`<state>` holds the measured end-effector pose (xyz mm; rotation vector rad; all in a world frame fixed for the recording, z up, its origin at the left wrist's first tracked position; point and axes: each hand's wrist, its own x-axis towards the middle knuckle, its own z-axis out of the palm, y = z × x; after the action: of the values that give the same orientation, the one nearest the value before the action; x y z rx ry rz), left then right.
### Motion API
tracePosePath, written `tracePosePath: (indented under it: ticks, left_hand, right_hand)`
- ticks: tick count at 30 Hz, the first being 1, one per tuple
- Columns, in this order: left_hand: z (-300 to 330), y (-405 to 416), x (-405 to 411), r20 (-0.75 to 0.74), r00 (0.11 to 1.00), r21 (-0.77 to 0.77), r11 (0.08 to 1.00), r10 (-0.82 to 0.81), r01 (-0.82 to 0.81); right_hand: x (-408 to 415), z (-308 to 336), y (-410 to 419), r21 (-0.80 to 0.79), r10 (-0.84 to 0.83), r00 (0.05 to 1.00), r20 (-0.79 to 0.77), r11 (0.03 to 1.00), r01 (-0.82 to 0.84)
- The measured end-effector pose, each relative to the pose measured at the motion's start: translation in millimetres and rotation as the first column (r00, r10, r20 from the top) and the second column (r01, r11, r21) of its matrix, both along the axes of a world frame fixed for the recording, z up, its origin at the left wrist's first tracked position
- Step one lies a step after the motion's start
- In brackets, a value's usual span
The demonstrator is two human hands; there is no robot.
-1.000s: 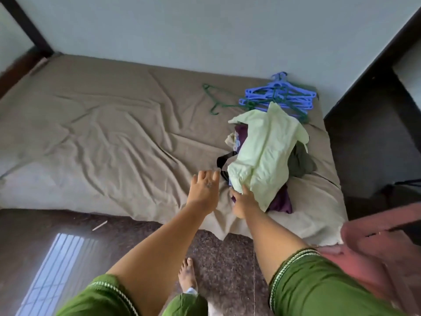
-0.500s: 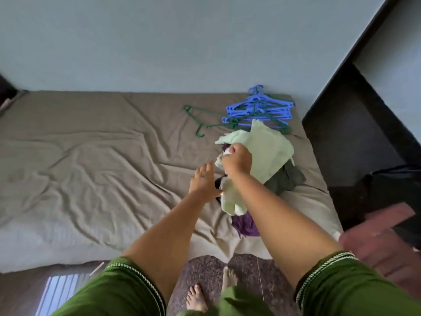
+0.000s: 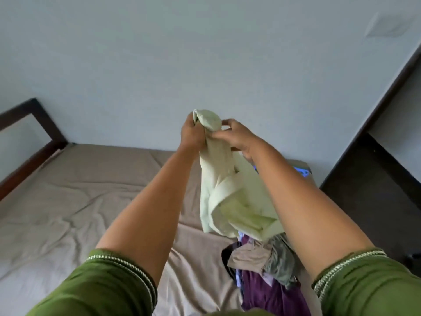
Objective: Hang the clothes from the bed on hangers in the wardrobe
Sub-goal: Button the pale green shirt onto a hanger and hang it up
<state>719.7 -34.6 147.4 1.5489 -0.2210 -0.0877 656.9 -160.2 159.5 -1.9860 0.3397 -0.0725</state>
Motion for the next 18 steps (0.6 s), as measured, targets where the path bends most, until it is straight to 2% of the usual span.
tracePosePath:
  ticks: [4, 6, 9, 11, 13, 14, 16, 17, 18]
  left_hand:
    - [51, 38, 41, 0.181, 0.966, 0.013, 0.981, 0.186, -0.191]
    - [79, 56, 61, 0.259, 0.936, 0.027, 0.967, 0.240, -0.255]
    - [115, 76, 87, 0.357, 0.901, 0.067, 0.955, 0.248, -0.290]
    - [130, 90, 109, 0.372, 0.910, 0.201, 0.942, 0.180, -0.268]
    - [130, 106, 130, 0.374, 0.916, 0.360, 0.888, 0.144, -0.287]
    - [126, 115, 135, 0.422, 0.888, 0.361, 0.865, 0.182, -0.349]
    - [115, 136, 139, 0.541, 0.804, 0.238, 0.872, 0.247, -0.427]
    - [108, 146, 141, 0.546, 0.809, 0.233, 0.887, 0.220, -0.399]
    - [101, 157, 146, 0.512, 0.847, 0.302, 0.892, 0.146, -0.336]
  right_hand:
    - [35, 16, 24, -0.364, 0.120, 0.992, -0.045, 0.923, -0.128]
    - [53, 20, 42, -0.438, 0.143, 0.988, -0.061, 0.885, -0.156]
    - [81, 28, 74, -0.376, 0.202, 0.979, 0.021, 0.909, -0.180]
    - [102, 43, 99, -0.358, 0.149, 0.976, 0.158, 0.930, -0.084]
    - [131, 63, 121, -0.297, 0.015, 0.955, 0.296, 0.952, 0.077]
    - [147, 74, 130, -0.212, -0.079, 0.934, 0.348, 0.964, 0.161]
    - [177, 100, 147, 0.025, -0.270, 0.881, 0.387, 0.959, 0.283]
    - [189, 113, 152, 0.104, -0.341, 0.850, 0.401, 0.939, 0.328]
    - [198, 124, 156, 0.124, -0.382, 0.824, 0.419, 0.923, 0.365]
